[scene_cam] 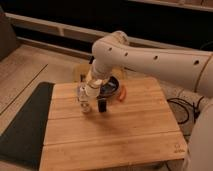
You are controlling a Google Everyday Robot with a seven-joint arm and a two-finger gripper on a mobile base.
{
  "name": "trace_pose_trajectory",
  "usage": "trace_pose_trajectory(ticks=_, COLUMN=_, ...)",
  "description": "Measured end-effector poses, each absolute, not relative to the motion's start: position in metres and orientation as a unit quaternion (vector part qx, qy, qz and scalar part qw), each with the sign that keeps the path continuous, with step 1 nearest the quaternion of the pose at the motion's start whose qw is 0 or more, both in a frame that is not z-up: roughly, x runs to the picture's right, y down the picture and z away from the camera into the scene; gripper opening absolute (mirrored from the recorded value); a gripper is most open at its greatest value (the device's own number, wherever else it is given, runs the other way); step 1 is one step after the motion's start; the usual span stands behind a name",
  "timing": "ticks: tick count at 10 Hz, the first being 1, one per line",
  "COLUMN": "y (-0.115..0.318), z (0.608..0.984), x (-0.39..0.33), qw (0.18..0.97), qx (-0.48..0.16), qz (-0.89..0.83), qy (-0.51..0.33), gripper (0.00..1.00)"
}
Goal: Place the ceramic cup over the eraser
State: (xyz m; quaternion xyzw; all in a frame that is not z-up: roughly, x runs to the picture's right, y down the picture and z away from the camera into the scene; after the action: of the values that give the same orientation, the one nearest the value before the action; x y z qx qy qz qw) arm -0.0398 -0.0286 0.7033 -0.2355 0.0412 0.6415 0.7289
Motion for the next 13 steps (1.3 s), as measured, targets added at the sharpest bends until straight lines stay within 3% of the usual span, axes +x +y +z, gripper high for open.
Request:
trace_pose_trajectory(ticks=4, y=-0.003, z=0.734, x=0.006, qw=0.708, qx=-0.233, qz=0.66, qy=0.096, gripper=0.0)
trace_pose_trajectory(ticks=8, y=-0.01, z=0.735, x=0.022, qw=0.716, qx=-0.202, qz=0.657, qy=0.124, gripper=0.0)
trace_pose_trajectory(ticks=13, y=-0.001, z=0.745, x=0.009, qw=0.721, qx=-0.208, qz=0.647, qy=0.137, gripper=0.0)
